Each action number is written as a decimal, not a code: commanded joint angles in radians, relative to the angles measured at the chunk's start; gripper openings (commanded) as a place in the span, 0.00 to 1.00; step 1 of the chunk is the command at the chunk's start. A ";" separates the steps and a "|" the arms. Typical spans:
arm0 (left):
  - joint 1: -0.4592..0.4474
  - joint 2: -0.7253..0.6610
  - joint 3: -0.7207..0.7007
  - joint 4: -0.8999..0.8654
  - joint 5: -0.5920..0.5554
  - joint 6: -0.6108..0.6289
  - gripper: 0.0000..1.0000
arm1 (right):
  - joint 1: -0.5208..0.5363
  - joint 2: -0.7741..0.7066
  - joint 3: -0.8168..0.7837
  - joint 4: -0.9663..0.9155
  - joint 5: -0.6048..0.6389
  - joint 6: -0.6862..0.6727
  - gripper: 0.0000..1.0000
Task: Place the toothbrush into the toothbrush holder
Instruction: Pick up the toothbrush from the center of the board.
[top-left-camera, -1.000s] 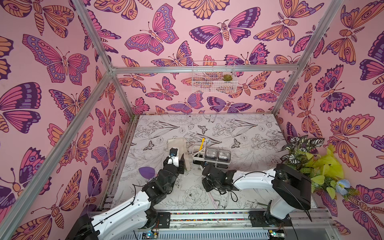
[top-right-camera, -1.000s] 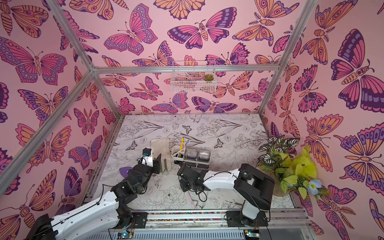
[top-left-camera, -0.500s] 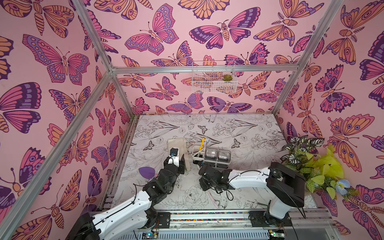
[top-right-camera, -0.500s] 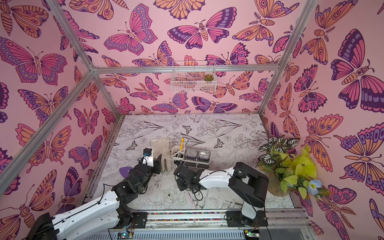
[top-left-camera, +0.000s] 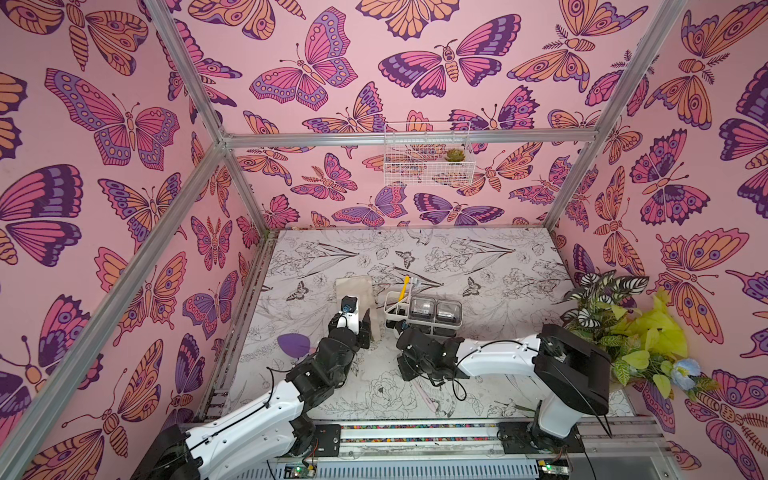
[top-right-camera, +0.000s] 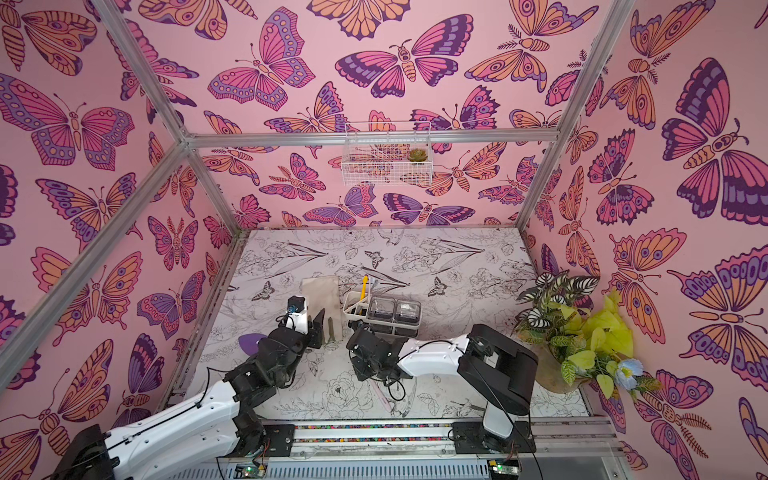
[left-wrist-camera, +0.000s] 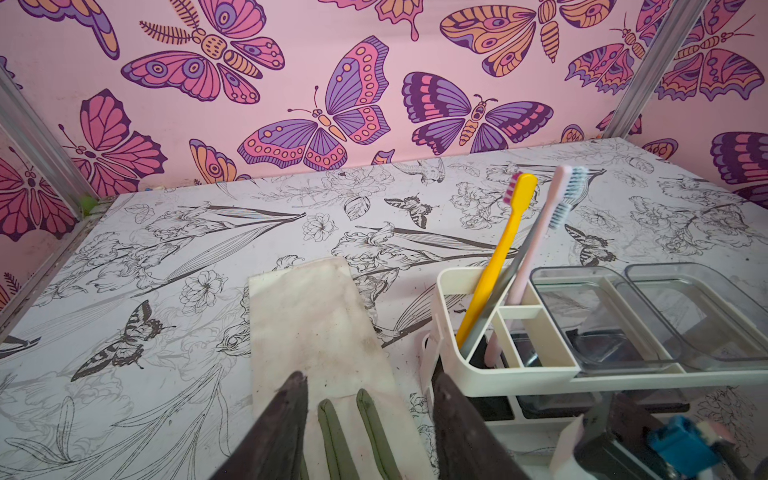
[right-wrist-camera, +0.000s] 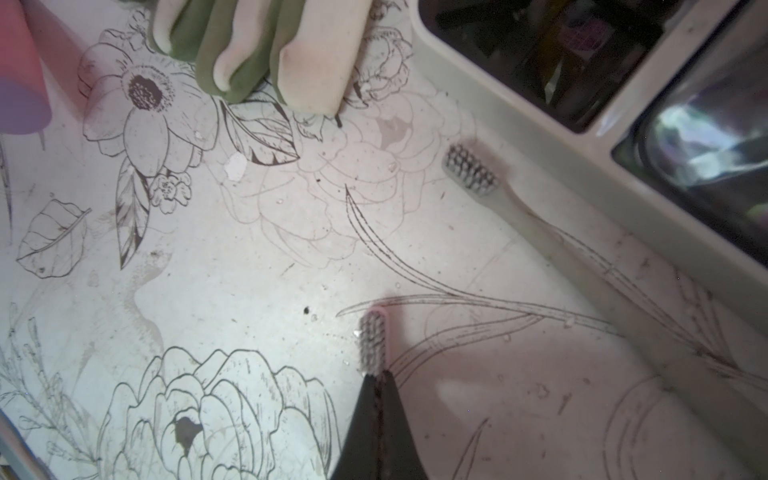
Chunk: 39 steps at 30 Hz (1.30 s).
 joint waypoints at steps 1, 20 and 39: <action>-0.001 0.003 0.002 -0.007 0.010 -0.009 0.51 | 0.008 -0.006 -0.004 -0.088 0.034 -0.010 0.01; -0.001 0.008 0.003 -0.006 0.016 -0.009 0.51 | 0.039 -0.067 -0.033 -0.216 0.064 -0.018 0.17; 0.000 0.043 0.019 0.001 0.123 0.005 0.51 | 0.050 -0.137 -0.030 -0.198 0.096 -0.033 0.00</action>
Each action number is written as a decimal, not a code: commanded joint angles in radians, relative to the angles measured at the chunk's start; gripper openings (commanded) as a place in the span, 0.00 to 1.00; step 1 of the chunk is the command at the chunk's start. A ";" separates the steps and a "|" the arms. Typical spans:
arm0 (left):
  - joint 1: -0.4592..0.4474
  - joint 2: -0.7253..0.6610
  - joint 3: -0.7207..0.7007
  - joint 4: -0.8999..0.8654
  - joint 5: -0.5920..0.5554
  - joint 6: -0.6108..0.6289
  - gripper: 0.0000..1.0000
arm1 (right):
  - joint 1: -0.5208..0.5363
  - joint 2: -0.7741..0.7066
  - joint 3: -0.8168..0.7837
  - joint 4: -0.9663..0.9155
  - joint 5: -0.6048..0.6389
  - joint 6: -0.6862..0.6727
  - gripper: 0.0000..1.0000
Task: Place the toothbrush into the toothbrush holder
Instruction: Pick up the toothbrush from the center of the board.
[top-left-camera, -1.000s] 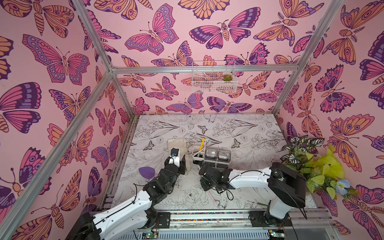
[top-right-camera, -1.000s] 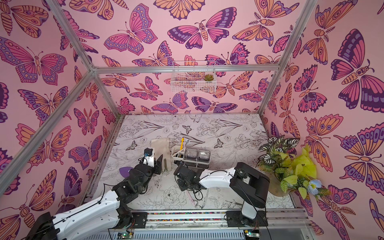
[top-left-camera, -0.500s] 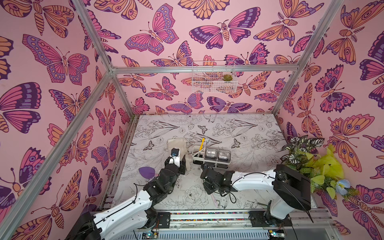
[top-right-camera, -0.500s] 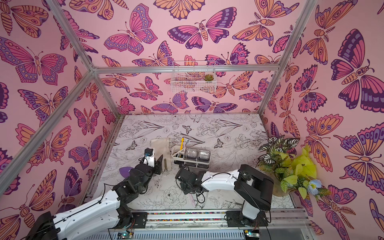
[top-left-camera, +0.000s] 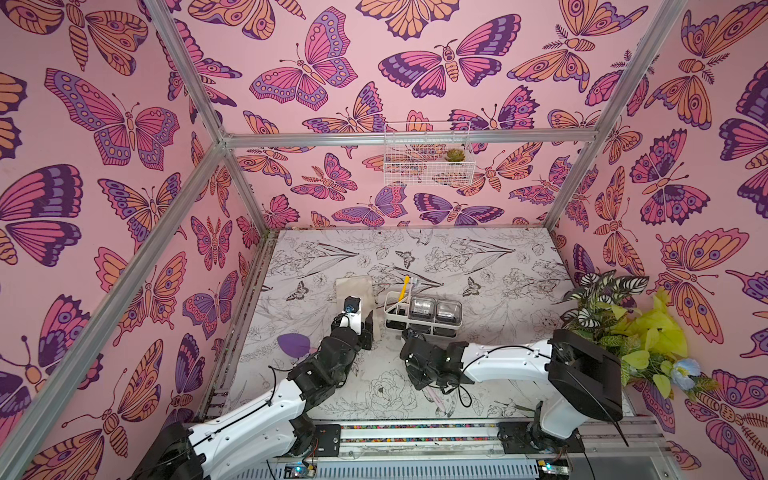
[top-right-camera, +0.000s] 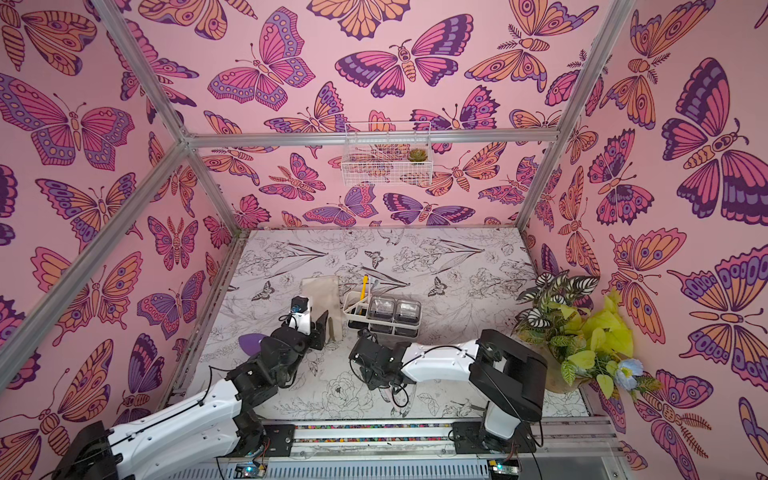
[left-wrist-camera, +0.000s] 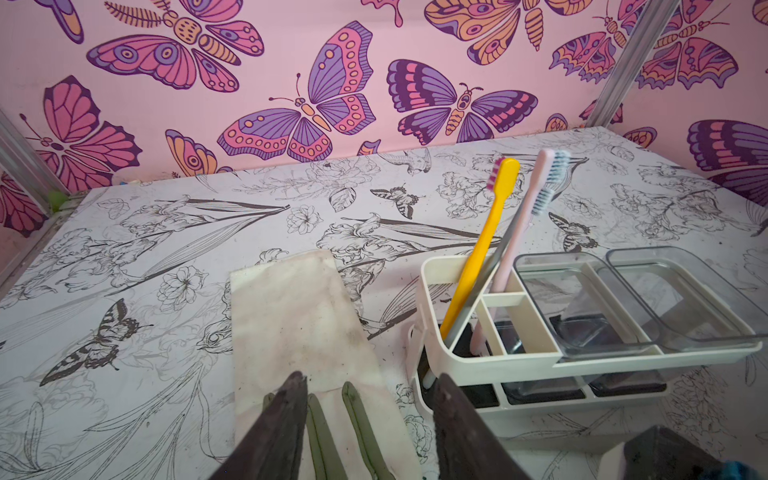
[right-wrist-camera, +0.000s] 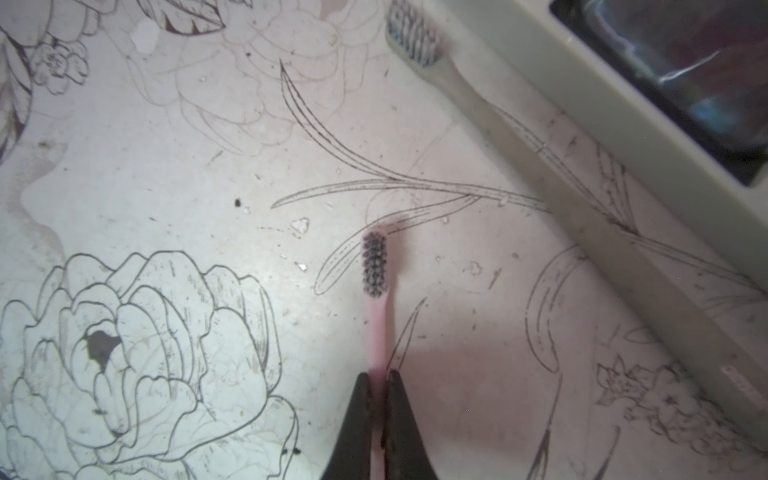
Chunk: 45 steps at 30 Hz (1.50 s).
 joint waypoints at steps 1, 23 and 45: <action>0.000 0.019 0.021 0.005 0.086 0.029 0.51 | 0.006 -0.059 -0.003 -0.003 0.029 -0.032 0.00; 0.041 0.148 0.087 0.082 0.517 -0.269 0.51 | 0.006 -0.319 -0.070 0.067 0.187 -0.143 0.00; 0.052 0.207 0.144 0.092 0.665 -0.419 0.40 | 0.005 -0.302 -0.005 0.173 0.245 -0.249 0.00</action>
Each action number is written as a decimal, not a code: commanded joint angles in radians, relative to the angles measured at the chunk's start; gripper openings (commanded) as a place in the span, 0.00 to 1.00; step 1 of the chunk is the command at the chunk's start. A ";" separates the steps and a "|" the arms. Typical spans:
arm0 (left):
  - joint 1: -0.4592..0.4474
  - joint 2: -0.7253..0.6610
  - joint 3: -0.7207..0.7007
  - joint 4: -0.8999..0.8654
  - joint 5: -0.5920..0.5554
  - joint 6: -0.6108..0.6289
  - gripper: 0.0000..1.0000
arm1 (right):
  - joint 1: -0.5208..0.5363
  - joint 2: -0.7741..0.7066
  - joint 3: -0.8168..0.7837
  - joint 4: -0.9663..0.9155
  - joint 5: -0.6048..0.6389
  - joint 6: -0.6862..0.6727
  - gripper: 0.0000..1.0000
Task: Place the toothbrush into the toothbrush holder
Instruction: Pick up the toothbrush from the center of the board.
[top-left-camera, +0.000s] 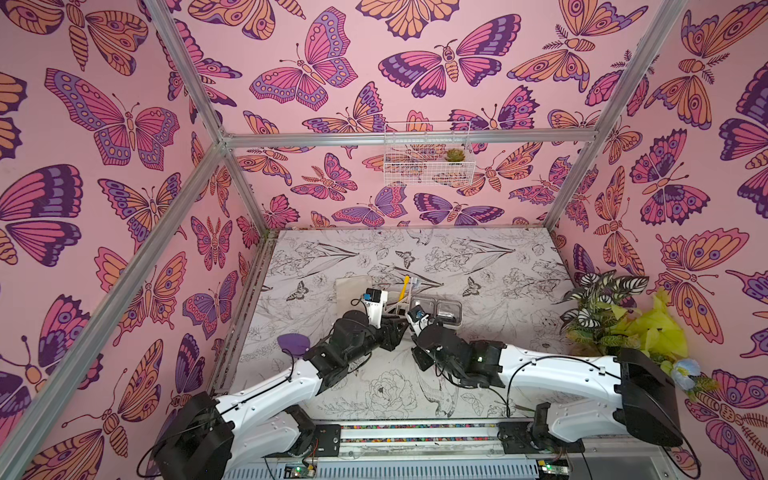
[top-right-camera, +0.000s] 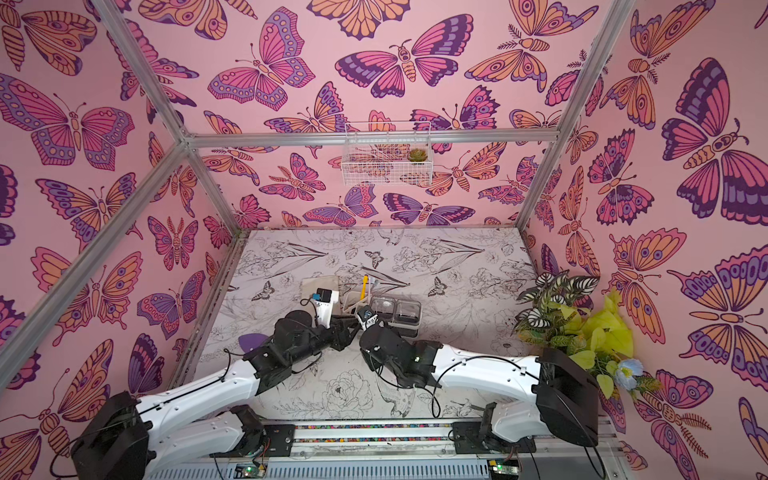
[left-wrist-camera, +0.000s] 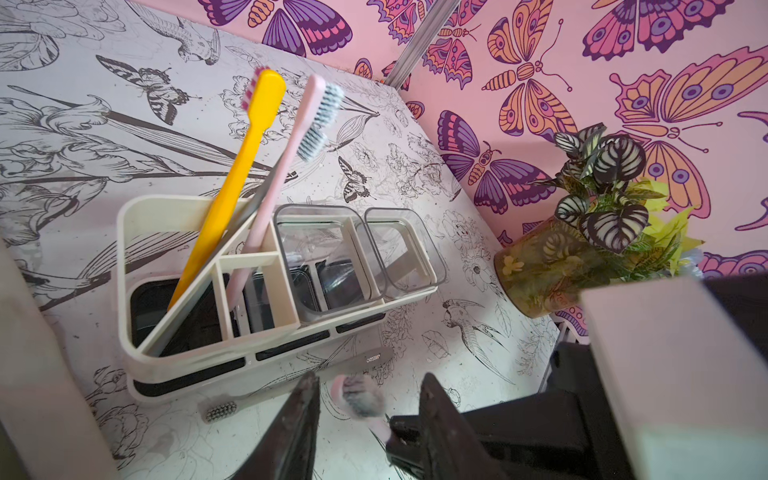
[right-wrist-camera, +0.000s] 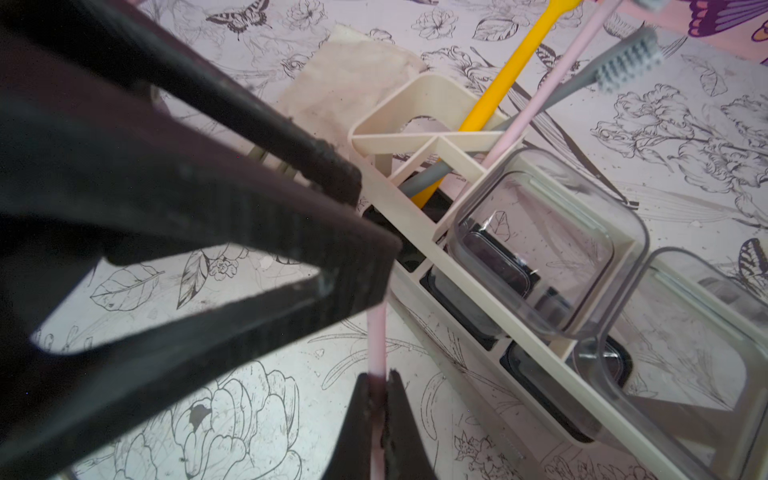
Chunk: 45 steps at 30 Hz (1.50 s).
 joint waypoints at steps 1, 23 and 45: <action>0.005 0.002 0.031 0.016 0.030 -0.008 0.40 | 0.006 -0.033 0.008 0.036 0.024 -0.025 0.00; 0.006 0.052 0.052 0.051 0.042 -0.013 0.40 | 0.005 -0.072 -0.027 0.105 0.021 -0.025 0.00; 0.005 0.037 0.050 0.052 0.036 0.016 0.08 | 0.005 -0.041 -0.025 0.128 0.019 -0.018 0.00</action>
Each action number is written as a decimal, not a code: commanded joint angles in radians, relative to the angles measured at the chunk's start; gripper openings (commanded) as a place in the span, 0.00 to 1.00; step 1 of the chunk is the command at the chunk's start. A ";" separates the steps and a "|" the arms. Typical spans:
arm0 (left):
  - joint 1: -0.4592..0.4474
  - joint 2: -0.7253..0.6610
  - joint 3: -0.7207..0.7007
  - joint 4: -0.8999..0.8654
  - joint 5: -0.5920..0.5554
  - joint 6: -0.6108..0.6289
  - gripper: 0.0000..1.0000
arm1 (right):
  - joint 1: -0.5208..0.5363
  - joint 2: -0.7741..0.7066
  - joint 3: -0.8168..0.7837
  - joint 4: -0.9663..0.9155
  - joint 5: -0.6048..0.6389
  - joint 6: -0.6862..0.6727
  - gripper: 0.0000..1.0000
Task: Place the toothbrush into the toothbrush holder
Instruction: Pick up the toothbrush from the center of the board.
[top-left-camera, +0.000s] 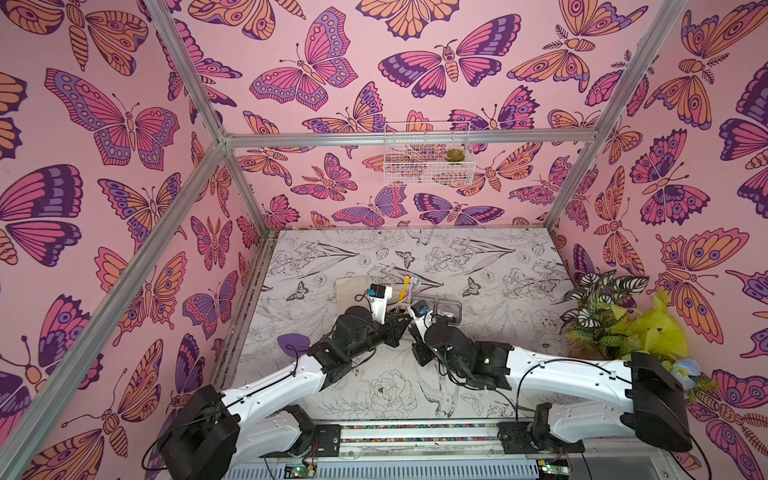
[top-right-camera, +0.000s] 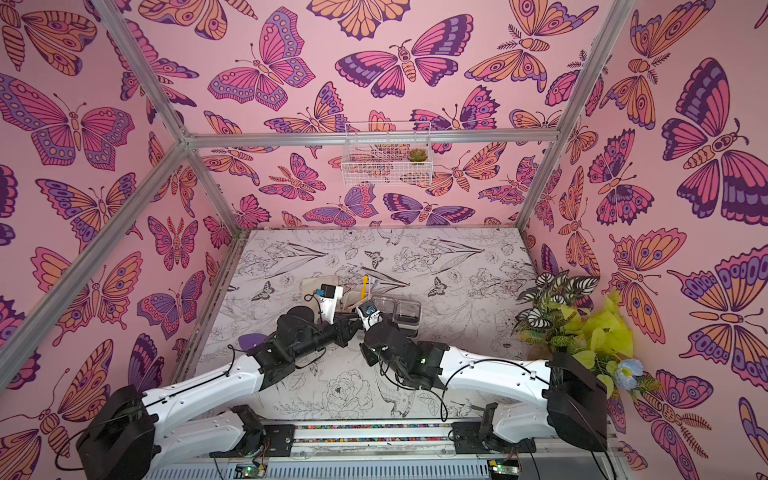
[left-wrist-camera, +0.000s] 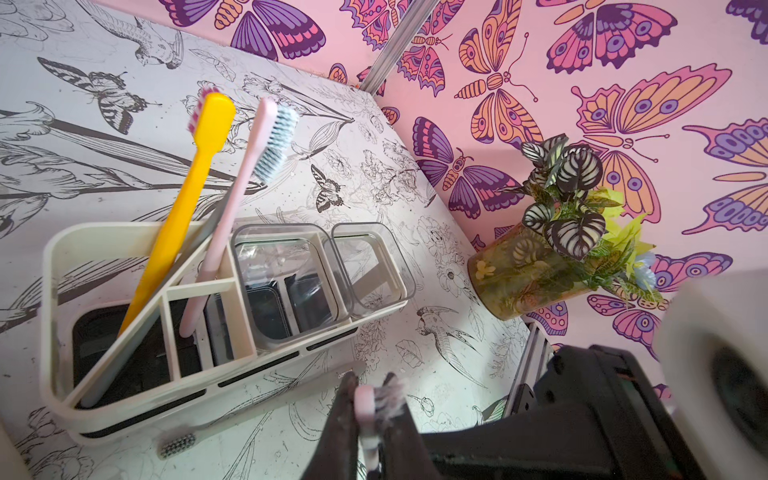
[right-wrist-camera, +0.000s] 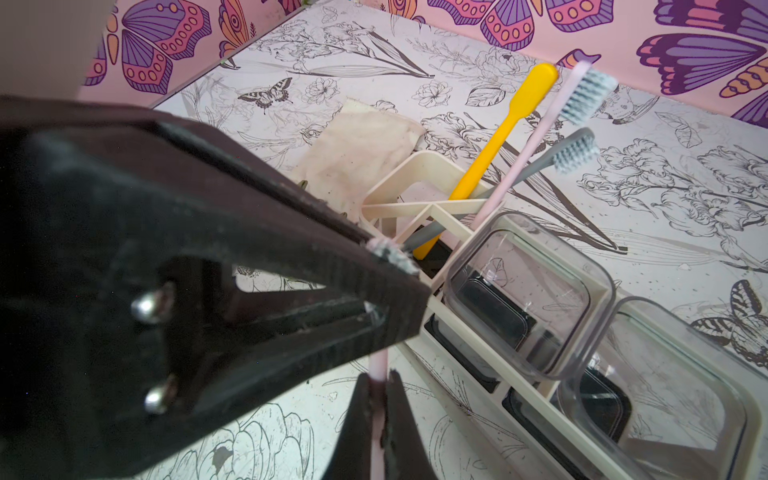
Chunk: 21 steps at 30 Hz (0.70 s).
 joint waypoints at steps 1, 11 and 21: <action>0.006 -0.014 0.009 0.003 -0.012 0.034 0.08 | 0.006 0.012 0.004 0.015 0.002 -0.003 0.00; 0.006 -0.065 -0.016 0.017 -0.028 0.090 0.00 | 0.006 0.000 -0.007 0.027 -0.001 0.006 0.01; 0.006 -0.122 -0.068 0.023 -0.049 0.134 0.00 | 0.005 0.005 0.010 -0.002 -0.003 0.005 0.14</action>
